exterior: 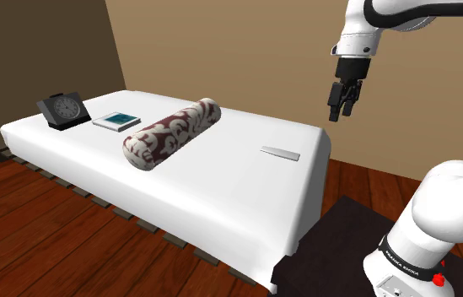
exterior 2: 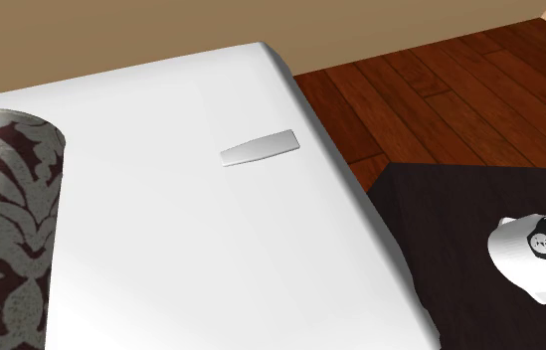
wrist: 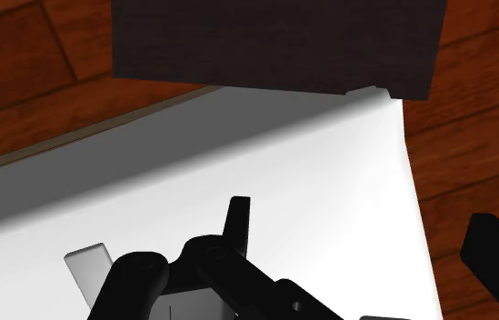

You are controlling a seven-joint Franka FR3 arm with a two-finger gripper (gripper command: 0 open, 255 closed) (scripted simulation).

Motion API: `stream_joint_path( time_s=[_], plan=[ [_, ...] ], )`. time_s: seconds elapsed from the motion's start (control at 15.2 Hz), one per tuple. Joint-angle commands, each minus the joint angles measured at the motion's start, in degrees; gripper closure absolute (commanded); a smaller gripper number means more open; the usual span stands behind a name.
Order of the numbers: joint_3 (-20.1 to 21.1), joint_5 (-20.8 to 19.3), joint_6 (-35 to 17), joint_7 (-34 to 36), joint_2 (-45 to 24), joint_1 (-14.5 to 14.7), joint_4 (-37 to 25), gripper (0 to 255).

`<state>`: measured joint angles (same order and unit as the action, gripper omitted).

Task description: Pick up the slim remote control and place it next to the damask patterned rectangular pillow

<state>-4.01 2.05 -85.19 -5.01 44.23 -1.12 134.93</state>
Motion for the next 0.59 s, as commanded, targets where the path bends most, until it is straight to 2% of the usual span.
stream_joint_path(
  time_s=[0.0, 0.53],
  plan=[
    [0.0, 0.0, 0.0, 0.0, 0.0, 0.0, 0.0, 0],
    [-5.4, -4.2, -14.5, -9.1, -9.9, -0.5, 3.7, 0]
  ],
)
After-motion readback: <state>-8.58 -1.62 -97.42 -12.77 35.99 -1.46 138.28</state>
